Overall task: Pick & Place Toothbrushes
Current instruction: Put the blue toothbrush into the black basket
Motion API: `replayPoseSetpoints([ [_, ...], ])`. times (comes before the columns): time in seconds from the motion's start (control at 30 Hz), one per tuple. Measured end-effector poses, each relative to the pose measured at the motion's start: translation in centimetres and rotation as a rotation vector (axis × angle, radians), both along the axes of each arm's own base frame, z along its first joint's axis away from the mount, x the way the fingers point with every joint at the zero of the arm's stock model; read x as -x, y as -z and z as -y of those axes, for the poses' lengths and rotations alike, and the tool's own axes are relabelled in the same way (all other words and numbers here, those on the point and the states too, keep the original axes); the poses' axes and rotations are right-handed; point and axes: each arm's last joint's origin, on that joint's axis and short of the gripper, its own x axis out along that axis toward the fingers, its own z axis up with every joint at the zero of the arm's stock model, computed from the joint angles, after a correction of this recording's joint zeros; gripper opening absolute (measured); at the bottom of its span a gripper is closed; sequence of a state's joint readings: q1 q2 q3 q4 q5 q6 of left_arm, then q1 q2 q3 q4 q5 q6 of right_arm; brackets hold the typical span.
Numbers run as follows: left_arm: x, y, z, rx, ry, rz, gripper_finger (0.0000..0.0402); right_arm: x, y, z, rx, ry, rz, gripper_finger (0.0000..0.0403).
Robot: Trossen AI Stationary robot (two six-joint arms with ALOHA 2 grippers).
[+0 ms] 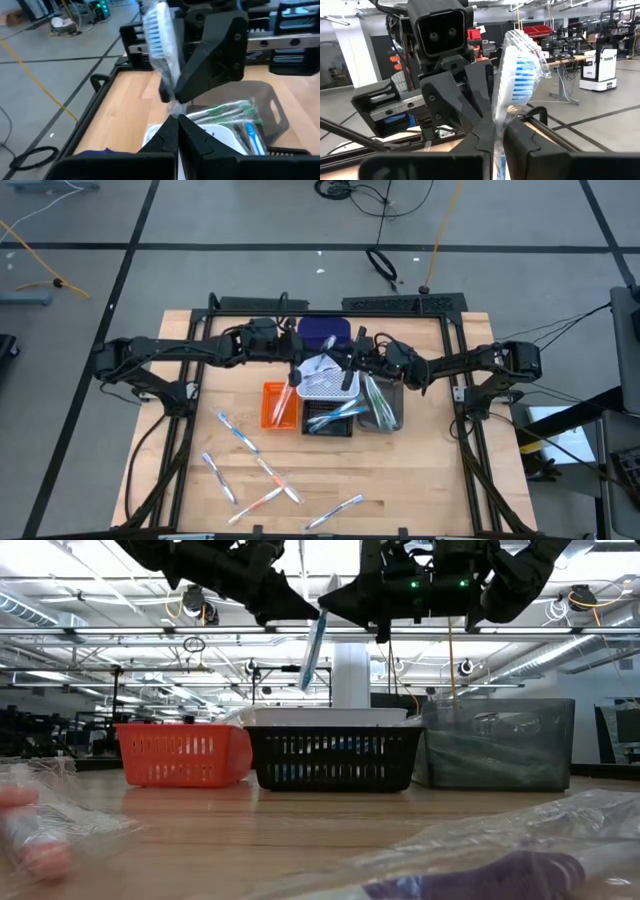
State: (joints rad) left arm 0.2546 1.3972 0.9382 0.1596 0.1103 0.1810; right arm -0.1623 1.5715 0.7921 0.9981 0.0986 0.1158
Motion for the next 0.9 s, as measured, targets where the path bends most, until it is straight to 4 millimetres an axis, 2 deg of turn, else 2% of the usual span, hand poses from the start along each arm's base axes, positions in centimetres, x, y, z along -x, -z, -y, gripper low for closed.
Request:
replayPoseSetpoints([
  [0.2,0.1,0.2,-0.2,-0.022,-0.09,-0.024,0.001,0.0,0.1,-0.1,-0.004,-0.04,-0.011,0.001],
  [0.5,0.6,0.3,0.0,0.032,-0.05,-0.065,0.0072,0.2,-0.1,-0.5,-0.003,-0.063,-0.048,0.001],
  [0.73,1.7,1.0,0.5,0.11,-0.02,-0.194,0.011,0.7,-1.0,-2.4,0.024,-0.118,-0.073,0.001],
  [0.9,1.6,1.0,1.1,0.154,0.041,-0.199,0.0111,0.7,-1.1,-4.2,0.028,-0.174,-0.088,0.001],
])
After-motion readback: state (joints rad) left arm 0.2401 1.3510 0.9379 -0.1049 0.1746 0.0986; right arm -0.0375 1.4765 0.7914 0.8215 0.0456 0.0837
